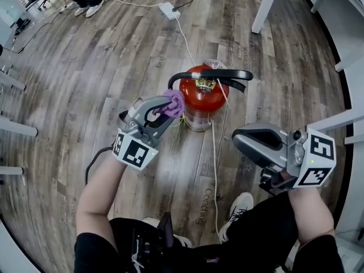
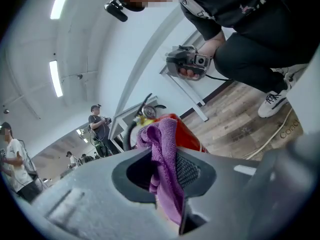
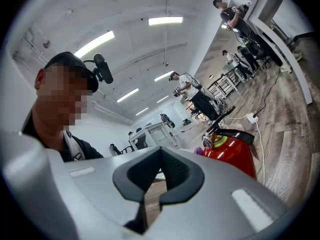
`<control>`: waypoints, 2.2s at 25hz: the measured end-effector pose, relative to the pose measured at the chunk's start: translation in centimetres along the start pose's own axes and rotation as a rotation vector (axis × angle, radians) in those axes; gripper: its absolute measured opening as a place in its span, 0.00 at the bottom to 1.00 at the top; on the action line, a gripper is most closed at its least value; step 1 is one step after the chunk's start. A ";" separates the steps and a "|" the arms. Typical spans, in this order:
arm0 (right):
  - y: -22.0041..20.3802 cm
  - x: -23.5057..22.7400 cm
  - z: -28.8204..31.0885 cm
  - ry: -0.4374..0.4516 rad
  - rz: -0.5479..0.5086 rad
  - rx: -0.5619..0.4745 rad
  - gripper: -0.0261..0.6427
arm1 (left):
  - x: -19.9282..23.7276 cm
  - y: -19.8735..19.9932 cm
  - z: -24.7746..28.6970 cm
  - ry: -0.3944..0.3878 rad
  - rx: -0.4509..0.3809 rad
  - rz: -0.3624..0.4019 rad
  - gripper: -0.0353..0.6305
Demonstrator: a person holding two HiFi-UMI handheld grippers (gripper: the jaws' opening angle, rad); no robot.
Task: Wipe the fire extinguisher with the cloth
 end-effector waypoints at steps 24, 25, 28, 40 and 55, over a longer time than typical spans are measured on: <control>-0.6 -1.6 1.2 -0.032 0.041 0.025 0.04 | -15.7 -19.0 3.9 -0.458 0.529 -0.070 0.18; -0.7 -1.5 1.1 -0.035 0.040 0.029 0.04 | -15.8 -19.1 3.9 -0.459 0.529 -0.065 0.18; -0.4 -1.6 0.8 -0.048 0.037 0.026 0.04 | -15.7 -19.0 4.0 -0.472 0.527 -0.036 0.18; 0.3 -0.2 0.1 -0.057 -0.014 0.003 0.04 | -11.9 -11.6 2.7 -0.402 0.432 -0.011 0.18; 1.9 1.2 -0.2 -0.048 -0.065 -0.084 0.04 | -2.3 9.2 3.0 -0.162 0.087 0.236 0.18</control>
Point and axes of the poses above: the fingertips, and each gripper's own axes: z forward along the fingers, x to its left, y out of its top, the point moved 8 cm from there along -z, backward along the fingers, and after that the axes turned 10 degrees about -x, right-handed, at the moved point
